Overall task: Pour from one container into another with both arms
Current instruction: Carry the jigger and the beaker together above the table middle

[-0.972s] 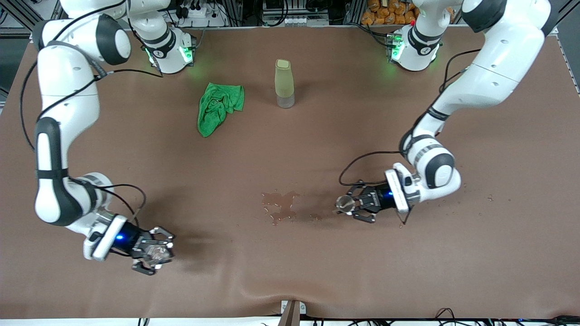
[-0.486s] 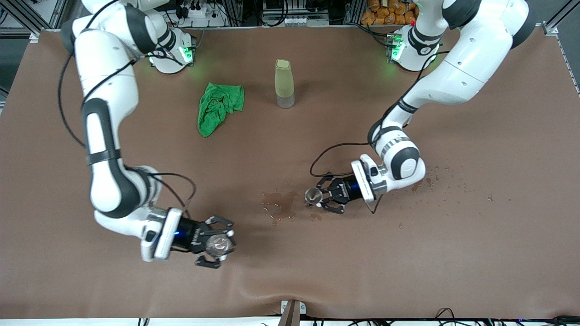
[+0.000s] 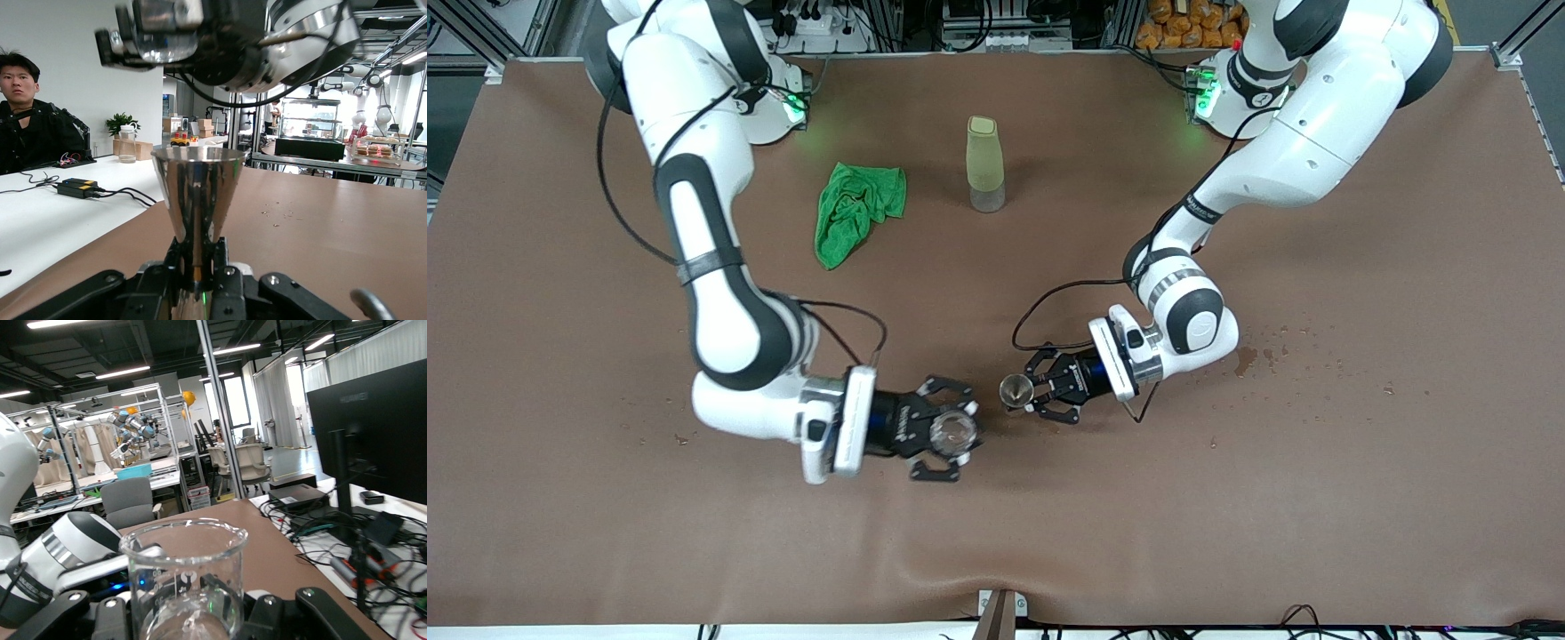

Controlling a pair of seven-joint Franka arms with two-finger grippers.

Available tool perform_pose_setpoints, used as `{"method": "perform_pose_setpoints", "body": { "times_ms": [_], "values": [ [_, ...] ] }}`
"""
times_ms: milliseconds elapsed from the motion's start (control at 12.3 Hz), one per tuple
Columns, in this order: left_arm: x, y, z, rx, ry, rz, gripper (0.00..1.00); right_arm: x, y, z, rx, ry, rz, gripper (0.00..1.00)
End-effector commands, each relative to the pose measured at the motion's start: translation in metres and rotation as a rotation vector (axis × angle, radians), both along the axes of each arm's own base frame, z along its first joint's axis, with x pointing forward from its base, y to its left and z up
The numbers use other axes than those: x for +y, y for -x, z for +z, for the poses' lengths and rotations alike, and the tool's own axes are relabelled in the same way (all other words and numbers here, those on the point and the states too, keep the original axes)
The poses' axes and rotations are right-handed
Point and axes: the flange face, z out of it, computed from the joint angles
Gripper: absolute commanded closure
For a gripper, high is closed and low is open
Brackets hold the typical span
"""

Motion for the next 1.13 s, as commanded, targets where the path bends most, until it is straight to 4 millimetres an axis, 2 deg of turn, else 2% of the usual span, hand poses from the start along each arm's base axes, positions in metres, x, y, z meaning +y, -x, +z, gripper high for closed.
{"method": "perform_pose_setpoints", "body": {
  "times_ms": [0,81,324,486,810,1053],
  "values": [
    [-0.021,-0.008,0.003,-0.001,-0.002,0.036,1.0,0.04,0.022,0.029,0.009,-0.004,-0.01,1.0],
    [-0.026,-0.008,0.002,0.004,-0.004,0.04,1.0,0.058,0.034,0.039,0.01,-0.026,0.006,1.0],
    [-0.02,-0.018,0.003,0.023,-0.015,0.057,1.0,0.072,0.047,0.066,0.017,-0.083,0.013,1.0],
    [-0.015,-0.021,0.003,0.024,-0.016,0.062,1.0,0.066,0.056,0.07,0.06,-0.078,0.007,1.0],
    [-0.008,-0.025,0.006,0.024,-0.02,0.065,1.0,0.046,0.073,0.092,0.227,-0.065,-0.064,1.0],
    [-0.008,-0.025,0.005,0.023,-0.021,0.065,1.0,0.048,0.082,0.091,0.358,-0.056,-0.115,1.0]
  ]
}}
